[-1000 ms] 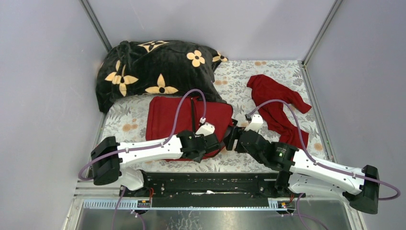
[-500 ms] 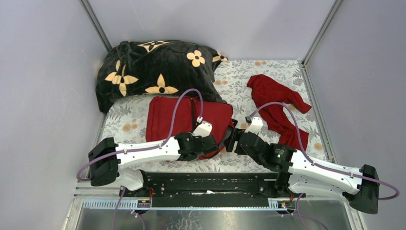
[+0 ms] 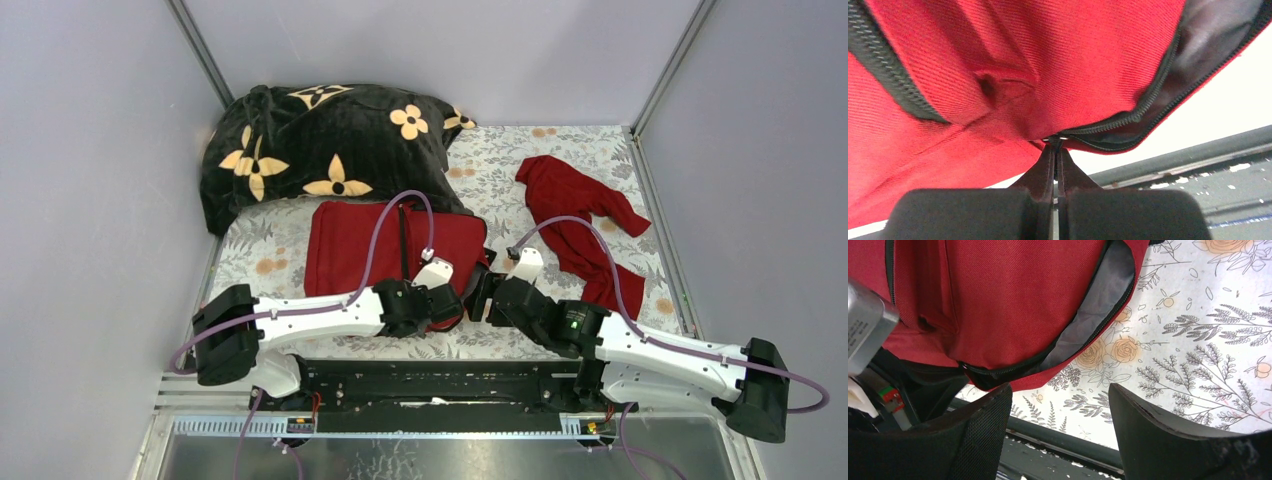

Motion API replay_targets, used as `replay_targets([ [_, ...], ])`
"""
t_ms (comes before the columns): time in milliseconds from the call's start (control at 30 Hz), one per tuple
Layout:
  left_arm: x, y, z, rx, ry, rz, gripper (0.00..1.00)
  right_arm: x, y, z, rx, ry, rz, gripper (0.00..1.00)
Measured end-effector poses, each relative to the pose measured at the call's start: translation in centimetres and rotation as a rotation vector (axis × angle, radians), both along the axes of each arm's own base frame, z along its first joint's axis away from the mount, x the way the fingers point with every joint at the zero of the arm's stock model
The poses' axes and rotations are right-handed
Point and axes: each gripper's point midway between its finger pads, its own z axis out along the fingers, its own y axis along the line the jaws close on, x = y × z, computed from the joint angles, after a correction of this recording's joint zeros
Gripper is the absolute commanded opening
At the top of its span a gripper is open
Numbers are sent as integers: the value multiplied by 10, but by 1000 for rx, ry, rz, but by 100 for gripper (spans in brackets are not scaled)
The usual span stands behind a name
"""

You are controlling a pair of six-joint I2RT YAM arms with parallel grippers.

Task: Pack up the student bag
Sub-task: Zip the student bag at the center of the board.

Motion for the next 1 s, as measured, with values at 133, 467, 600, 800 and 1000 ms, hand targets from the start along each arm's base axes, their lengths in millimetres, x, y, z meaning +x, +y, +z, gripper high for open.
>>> replay_targets([
  [133, -11, -9, 1, -51, 55, -25, 0, -3, 2, -2, 26, 34, -21, 75],
  [467, -30, -47, 7, -250, 136, -82, 31, -21, 6, -20, 52, 153, -2, 76],
  [600, -41, -70, 13, -326, 144, -102, 42, -21, 8, -17, 53, 134, 21, 76],
  [800, -48, -72, 49, -492, 126, -58, 53, -24, 19, -15, 38, 109, 127, 76],
  [1000, -41, -45, 89, -697, 61, 99, 51, -29, 38, -18, 39, 98, 245, 75],
])
